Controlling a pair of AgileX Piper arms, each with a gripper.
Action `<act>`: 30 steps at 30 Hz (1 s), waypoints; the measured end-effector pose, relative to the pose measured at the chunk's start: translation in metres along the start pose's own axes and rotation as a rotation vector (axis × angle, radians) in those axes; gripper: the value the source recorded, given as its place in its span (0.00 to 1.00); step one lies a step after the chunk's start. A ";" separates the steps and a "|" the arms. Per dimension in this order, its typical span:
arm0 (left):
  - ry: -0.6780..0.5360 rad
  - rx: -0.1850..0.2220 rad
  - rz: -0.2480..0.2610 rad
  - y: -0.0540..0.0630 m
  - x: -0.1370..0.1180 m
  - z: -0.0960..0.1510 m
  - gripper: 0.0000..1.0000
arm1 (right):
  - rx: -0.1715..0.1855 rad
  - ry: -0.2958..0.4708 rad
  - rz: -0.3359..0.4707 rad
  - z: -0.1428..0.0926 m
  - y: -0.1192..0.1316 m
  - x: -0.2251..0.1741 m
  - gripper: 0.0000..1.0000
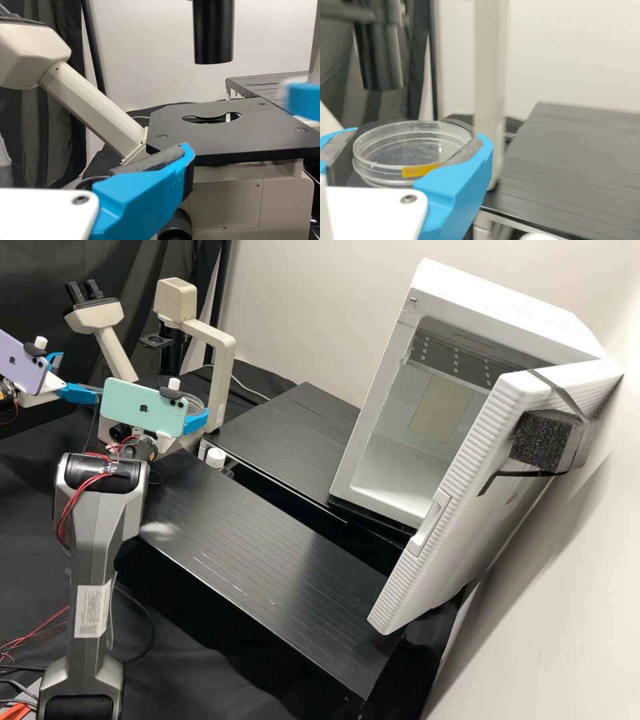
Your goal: Move the petri dish to the bench.
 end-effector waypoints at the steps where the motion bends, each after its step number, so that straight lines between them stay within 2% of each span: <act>1: 0.000 0.000 0.000 0.000 0.000 0.000 1.00 | -0.018 -0.001 0.026 0.002 0.004 -0.010 0.00; 6: 0.000 0.000 0.000 0.000 0.000 0.000 1.00 | -0.085 -0.050 0.130 0.020 0.024 -0.060 0.00; 8: 0.000 0.000 0.000 0.000 0.000 0.000 1.00 | -0.095 -0.085 0.165 0.028 0.031 -0.077 0.00; 16: 0.000 0.000 0.000 0.000 0.000 0.000 1.00 | -0.143 -0.223 0.161 0.071 0.048 -0.131 0.00; 19: 0.000 0.000 0.000 0.000 0.000 0.000 1.00 | -0.142 -0.283 0.169 0.089 0.057 -0.151 0.00; 25: 0.000 0.000 0.000 0.000 0.000 0.000 1.00 | -0.104 -0.372 0.211 0.115 0.072 -0.191 0.00; 30: 0.000 0.000 0.000 0.000 0.000 0.000 1.00 | -0.071 -0.400 0.230 0.127 0.076 -0.207 0.00</act>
